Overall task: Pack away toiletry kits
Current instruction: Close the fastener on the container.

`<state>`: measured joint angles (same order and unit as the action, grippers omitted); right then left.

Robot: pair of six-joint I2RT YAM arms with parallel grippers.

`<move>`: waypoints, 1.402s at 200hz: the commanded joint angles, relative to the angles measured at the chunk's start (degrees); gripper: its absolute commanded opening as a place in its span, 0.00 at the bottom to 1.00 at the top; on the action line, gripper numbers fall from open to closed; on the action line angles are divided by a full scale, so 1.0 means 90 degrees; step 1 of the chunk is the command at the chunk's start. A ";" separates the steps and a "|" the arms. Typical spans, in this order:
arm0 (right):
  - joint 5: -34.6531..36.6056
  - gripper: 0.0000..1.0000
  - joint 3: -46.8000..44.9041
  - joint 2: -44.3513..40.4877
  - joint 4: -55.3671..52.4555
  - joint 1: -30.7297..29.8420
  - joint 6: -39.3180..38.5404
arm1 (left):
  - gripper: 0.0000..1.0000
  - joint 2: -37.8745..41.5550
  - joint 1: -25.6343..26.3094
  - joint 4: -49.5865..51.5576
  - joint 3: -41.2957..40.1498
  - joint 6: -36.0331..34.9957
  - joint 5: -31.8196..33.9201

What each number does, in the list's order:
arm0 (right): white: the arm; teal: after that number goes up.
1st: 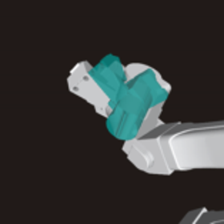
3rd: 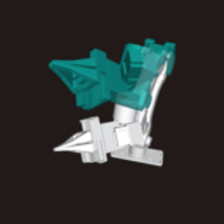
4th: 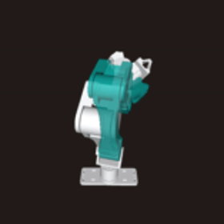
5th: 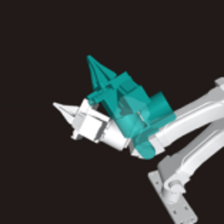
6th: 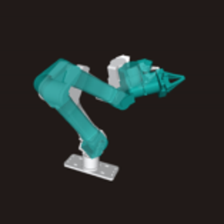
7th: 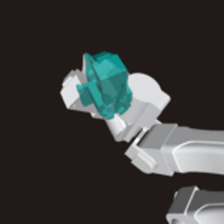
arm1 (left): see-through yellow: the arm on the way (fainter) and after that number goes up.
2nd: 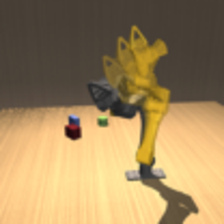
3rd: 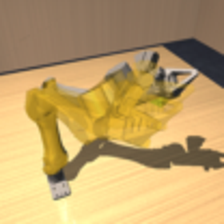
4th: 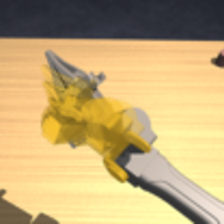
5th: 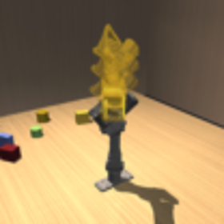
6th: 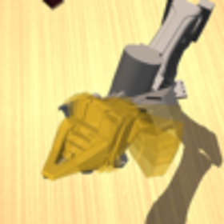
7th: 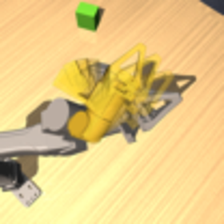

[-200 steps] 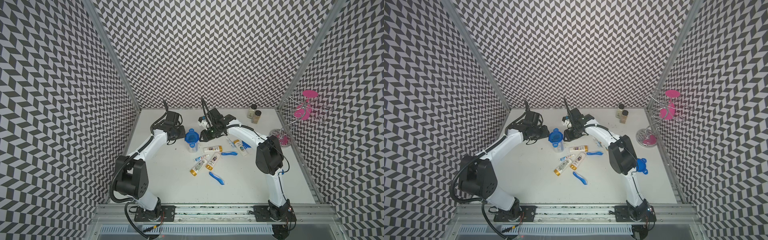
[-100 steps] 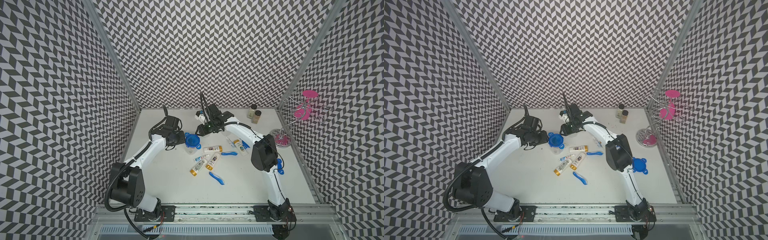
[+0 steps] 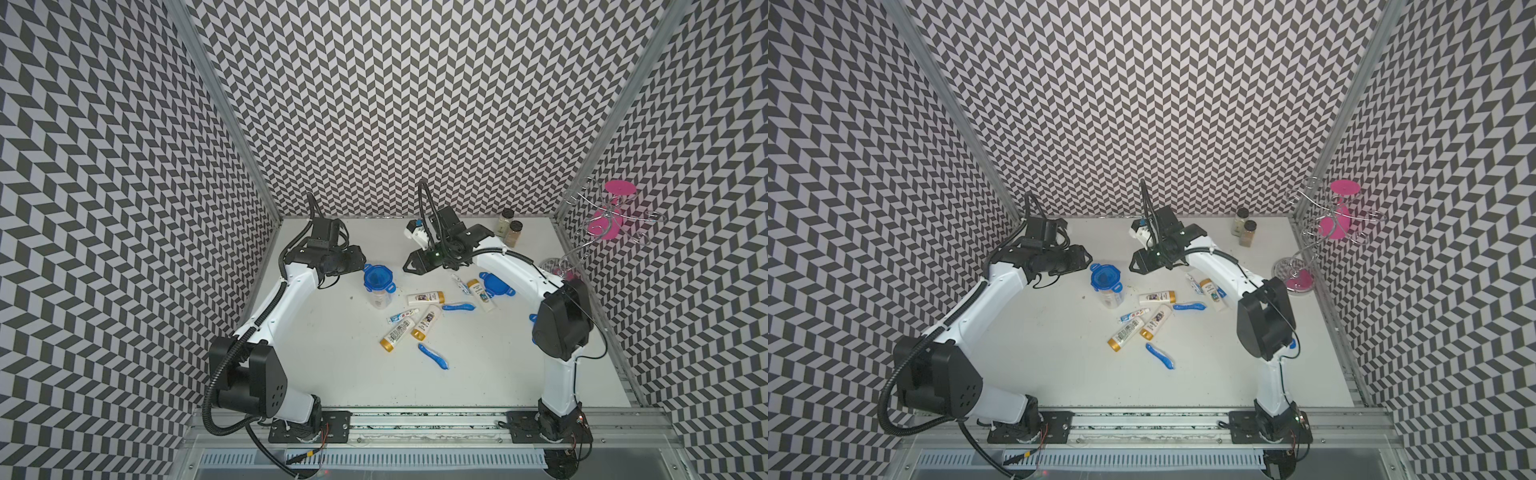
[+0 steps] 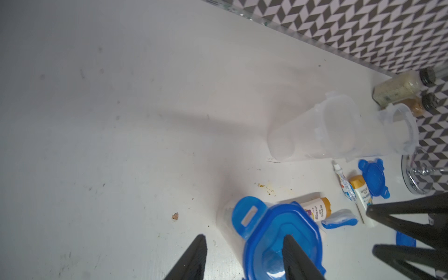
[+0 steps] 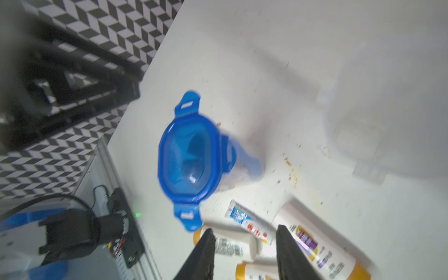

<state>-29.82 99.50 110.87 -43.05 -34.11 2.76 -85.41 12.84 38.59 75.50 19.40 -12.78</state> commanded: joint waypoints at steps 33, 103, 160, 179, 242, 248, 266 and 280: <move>-0.0985 0.43 -0.0693 -0.0051 0.0799 -0.0321 -0.0079 | 0.56 -0.0637 0.0313 -0.0469 0.0454 -0.0602 -0.0311; -0.0994 0.42 -0.0239 0.0692 0.0672 -0.0331 -0.0061 | 0.56 -0.0925 0.0388 -0.0444 0.0418 -0.0823 -0.0560; -0.1089 0.42 -0.0023 0.0907 0.0856 -0.0230 0.0102 | 0.57 -0.0710 0.0438 -0.0687 -0.0196 -0.0507 -0.0919; -0.1125 0.42 0.0027 0.0970 0.0916 -0.0214 0.0131 | 0.59 -0.0596 0.0431 -0.0864 -0.0410 -0.0308 -0.1139; -0.1151 0.41 0.0071 0.1156 0.1016 -0.0190 0.0191 | 0.65 -0.0361 0.0402 -0.1443 -0.0949 0.0490 -0.1811; -0.1137 0.41 0.0079 0.1175 0.0999 -0.0190 0.0187 | 0.65 -0.0352 0.0405 -0.1490 -0.0999 0.0568 -0.1813; -0.1105 0.41 0.0087 0.1226 0.1011 -0.0160 0.0191 | 0.65 -0.0362 0.0406 -0.1497 -0.1091 0.0681 -0.1776; -0.1081 0.40 0.0091 0.1255 0.1023 -0.0136 0.0192 | 0.65 -0.0349 0.0404 -0.1476 -0.1169 0.0743 -0.1703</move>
<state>-41.85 99.22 120.01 -37.85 -35.75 4.36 -88.82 16.05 21.80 67.61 22.81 -26.30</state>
